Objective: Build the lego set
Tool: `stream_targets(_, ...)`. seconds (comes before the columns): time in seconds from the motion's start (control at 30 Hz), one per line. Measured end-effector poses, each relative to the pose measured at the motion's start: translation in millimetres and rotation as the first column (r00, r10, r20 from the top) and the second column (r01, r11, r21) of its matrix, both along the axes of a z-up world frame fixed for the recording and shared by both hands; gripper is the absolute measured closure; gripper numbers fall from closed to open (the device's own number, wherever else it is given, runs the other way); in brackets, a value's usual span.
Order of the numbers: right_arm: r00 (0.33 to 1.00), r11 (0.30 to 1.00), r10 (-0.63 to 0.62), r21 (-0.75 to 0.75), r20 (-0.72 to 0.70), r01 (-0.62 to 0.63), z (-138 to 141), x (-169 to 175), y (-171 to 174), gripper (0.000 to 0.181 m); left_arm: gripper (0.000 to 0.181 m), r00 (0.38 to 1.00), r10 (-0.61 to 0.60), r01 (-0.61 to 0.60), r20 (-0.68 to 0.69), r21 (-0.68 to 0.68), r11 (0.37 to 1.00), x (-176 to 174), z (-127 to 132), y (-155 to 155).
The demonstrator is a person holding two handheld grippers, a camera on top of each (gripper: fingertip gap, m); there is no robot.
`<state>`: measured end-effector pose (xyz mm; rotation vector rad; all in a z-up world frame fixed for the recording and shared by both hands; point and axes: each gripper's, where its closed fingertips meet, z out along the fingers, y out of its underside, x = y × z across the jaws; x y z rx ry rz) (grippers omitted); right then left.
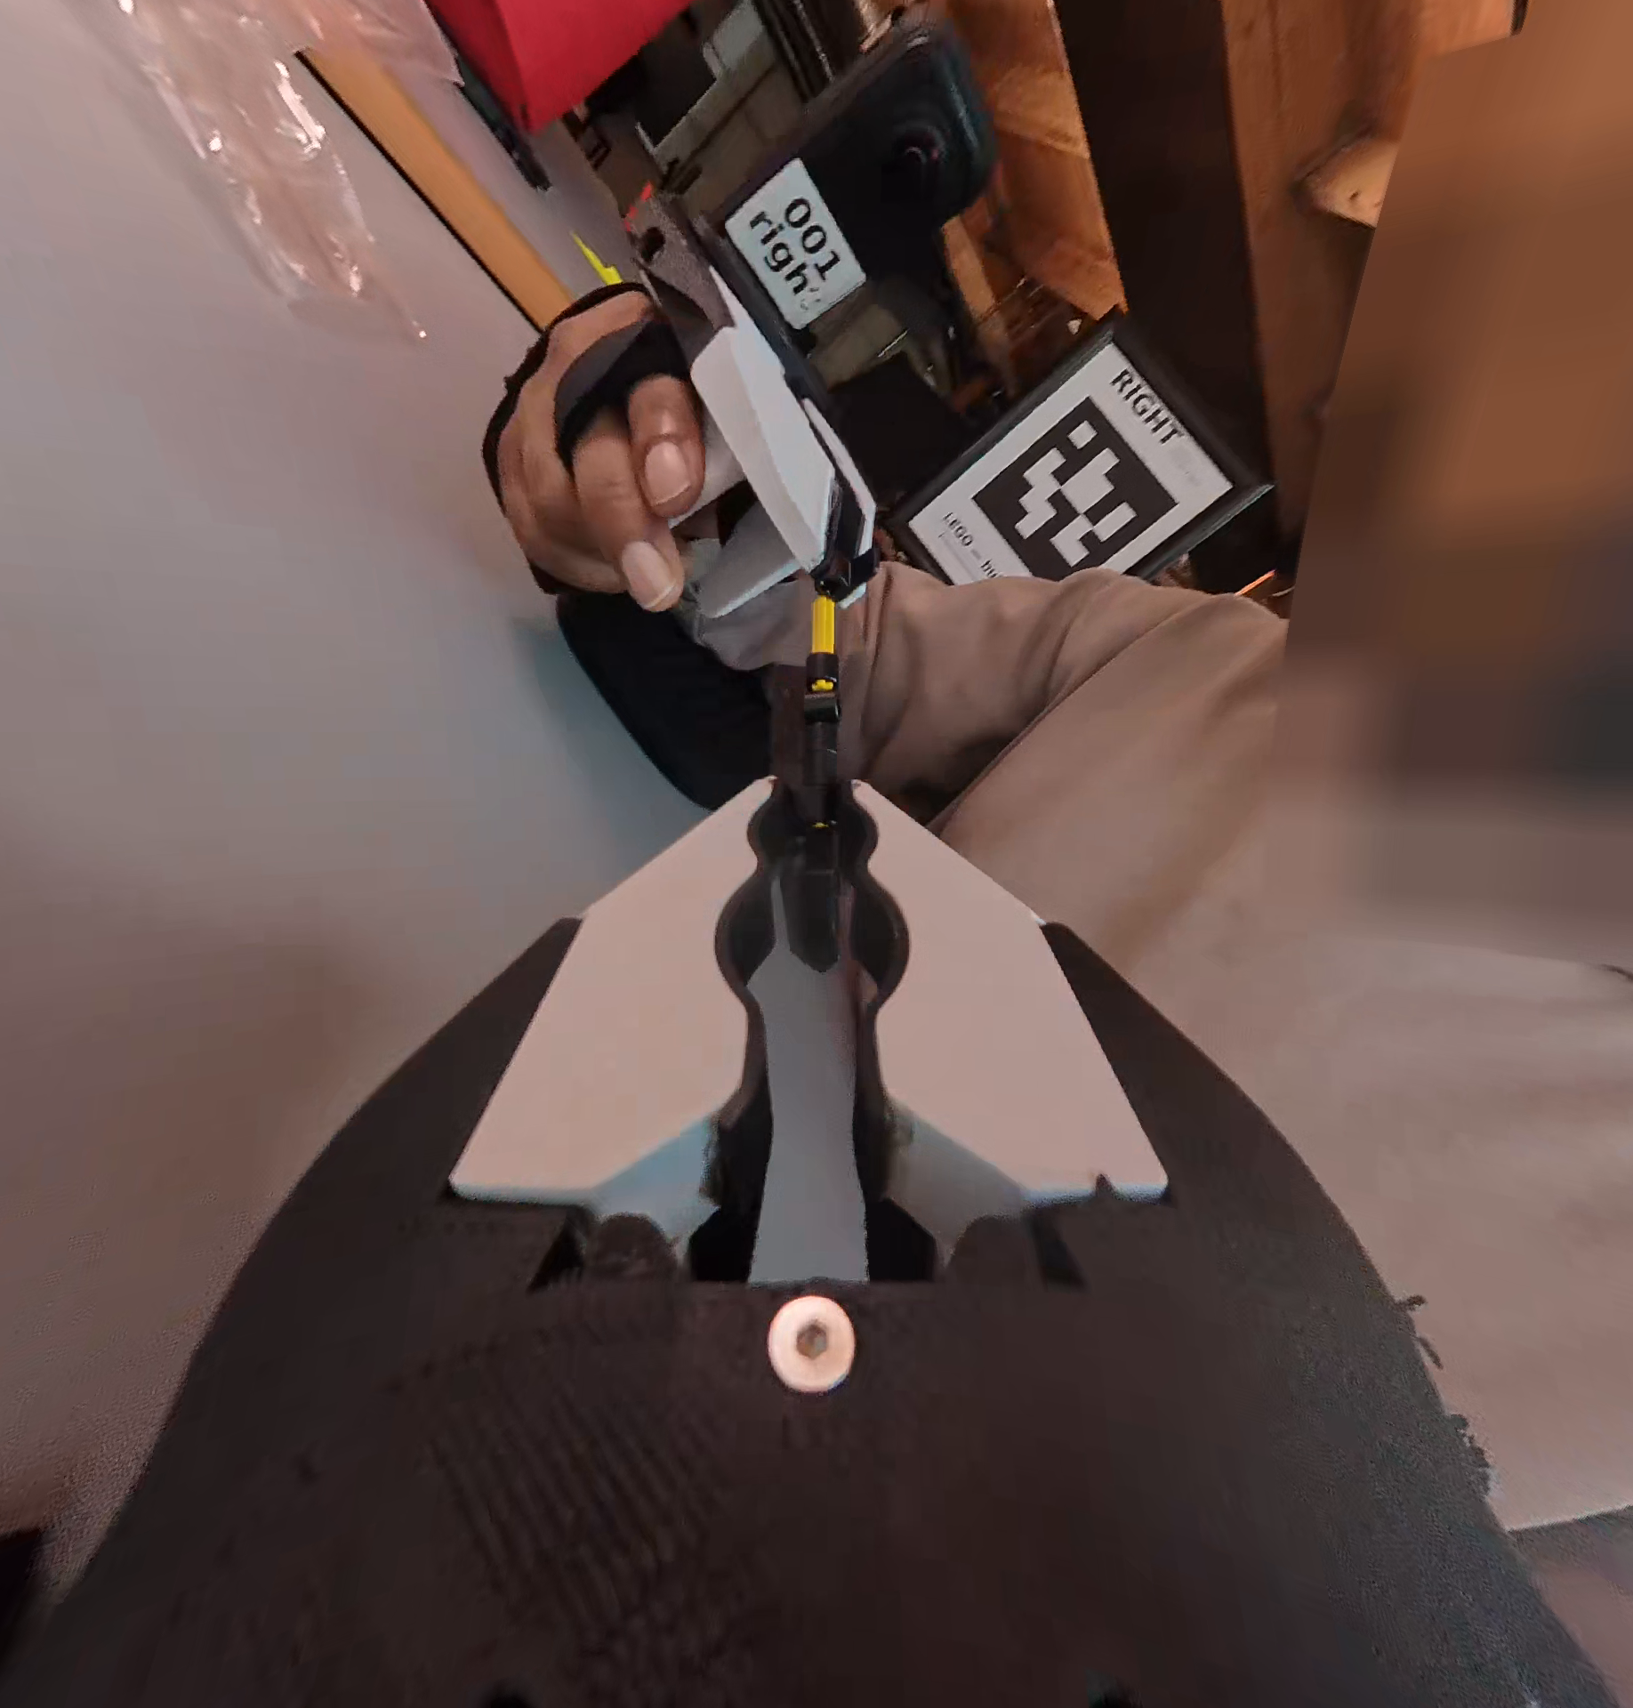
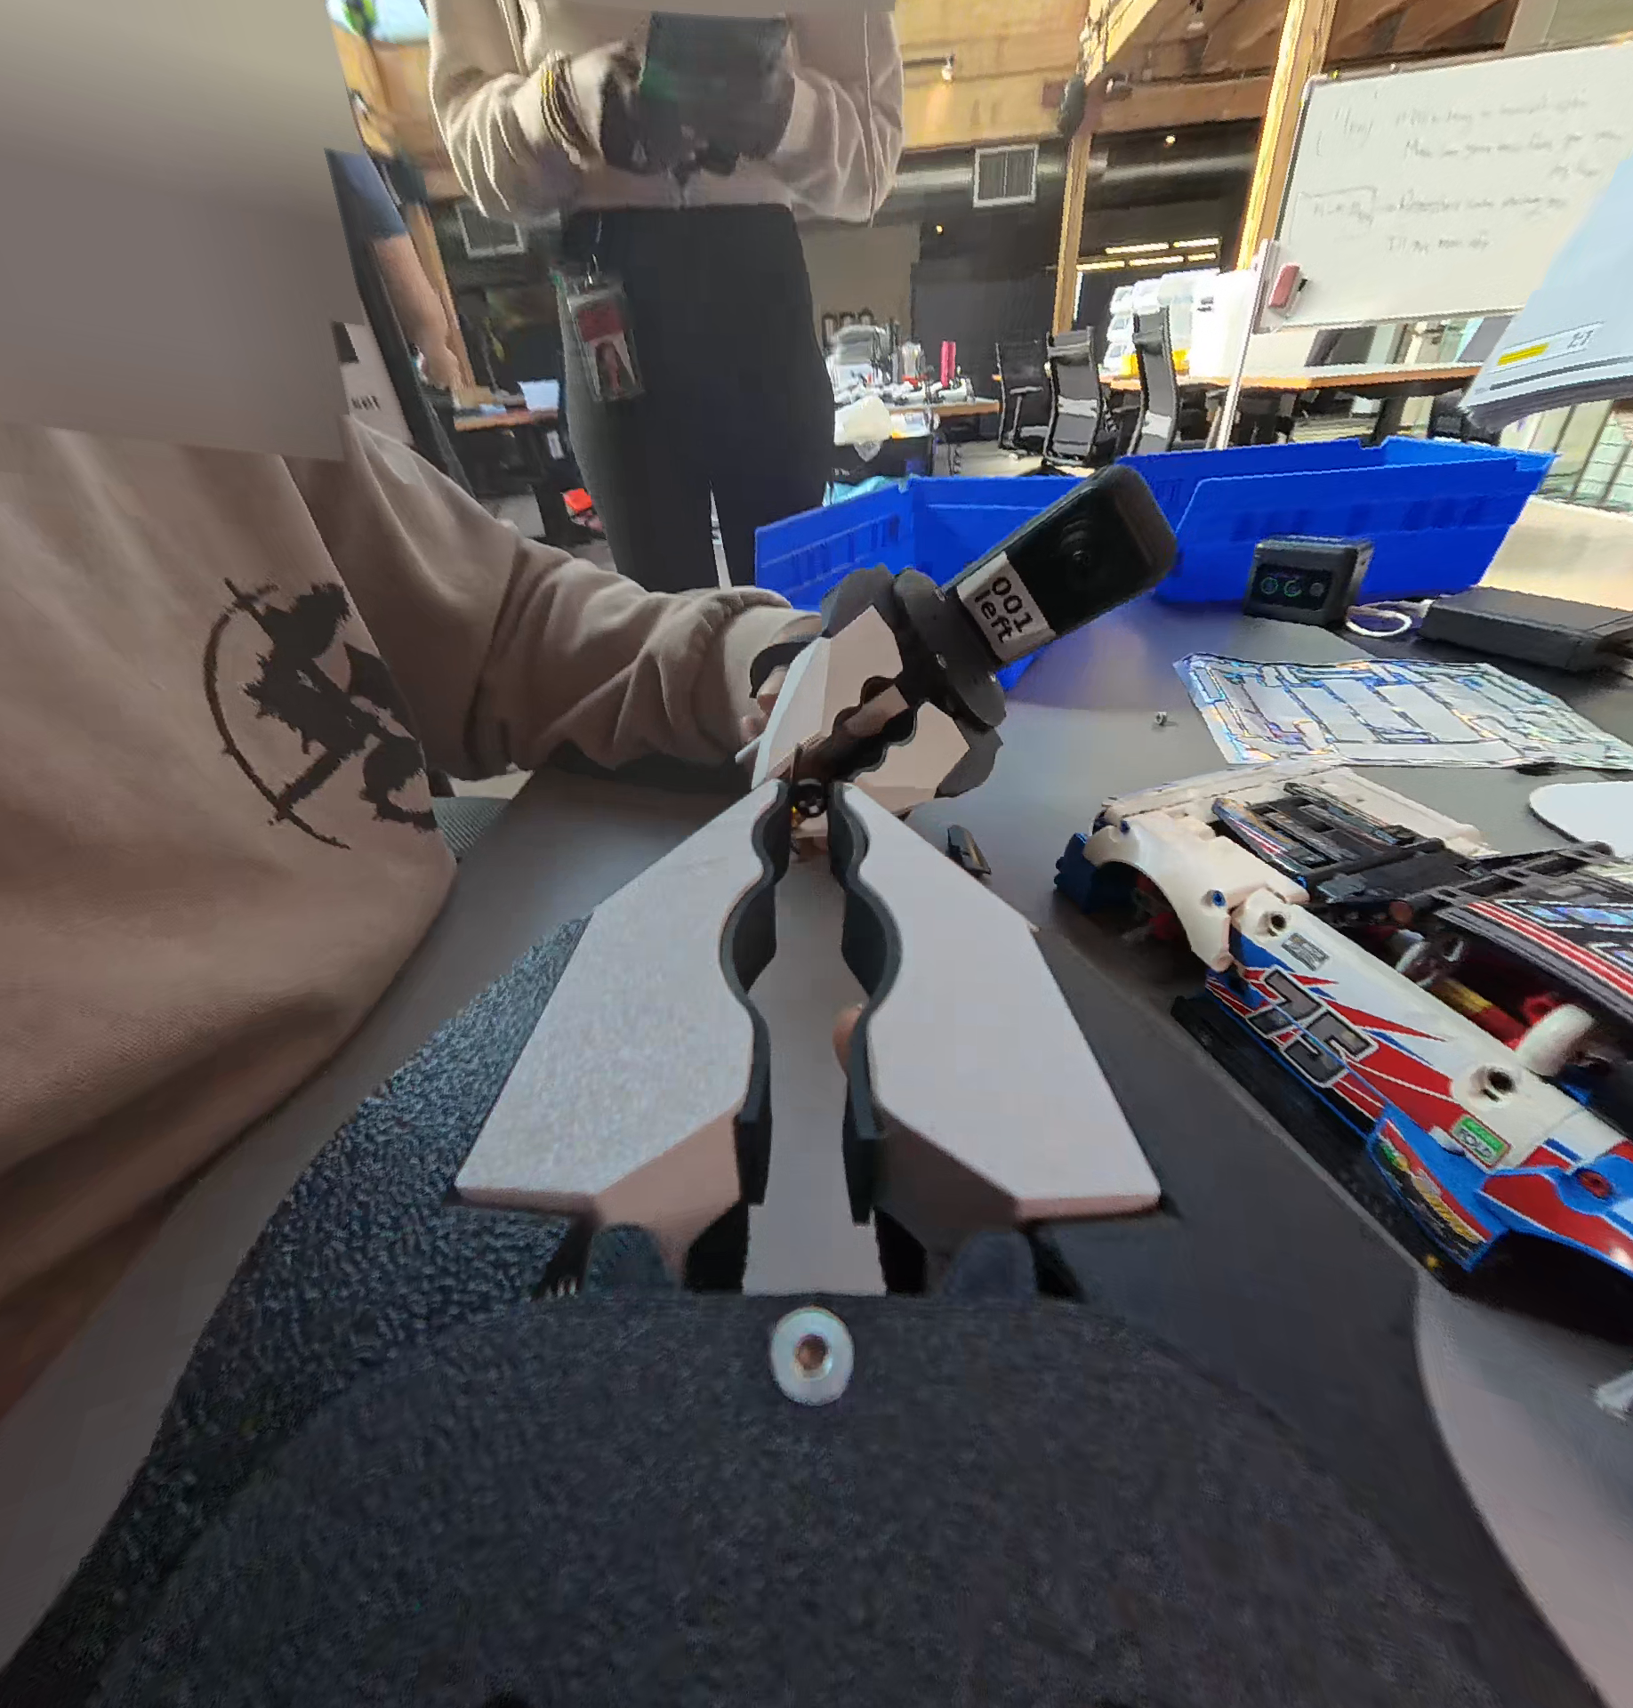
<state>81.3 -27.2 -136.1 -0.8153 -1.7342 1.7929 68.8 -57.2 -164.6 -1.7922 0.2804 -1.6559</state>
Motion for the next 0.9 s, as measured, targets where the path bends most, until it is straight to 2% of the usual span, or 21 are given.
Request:
stream_targets(0.13, 0.998, 0.991, 0.058, -0.120, 0.001, -0.058, 11.2, 5.8, 1.6, 0.177, 0.174, 0.993, -0.006, 0.007, 0.116, -0.006, 1.000, 5.7, 15.6, -1.0)
stream_targets(0.23, 0.996, 0.981, 0.092, -0.170, -0.018, -0.094, 18.2, 10.3, 0.9, 0.177, 0.173, 0.993, -0.003, 0.005, 0.121, -0.009, 1.000, 9.3, 17.2, -0.8)
stream_targets(0.5, 0.989, 0.970, 0.150, -0.194, -0.006, -0.148, 18.0, 16.0, -1.6, 0.177, 0.173, 0.987, -0.001, 0.010, 0.163, -0.053, 0.999, 12.3, 18.2, -0.3)
stream_targets(0.9, 0.987, 0.967, 0.161, -0.200, 0.001, -0.157, 13.7, 13.5, -0.1, 0.177, 0.174, 0.984, 0.014, 0.004, 0.177, -0.100, 0.995, 11.1, 15.1, 0.0)
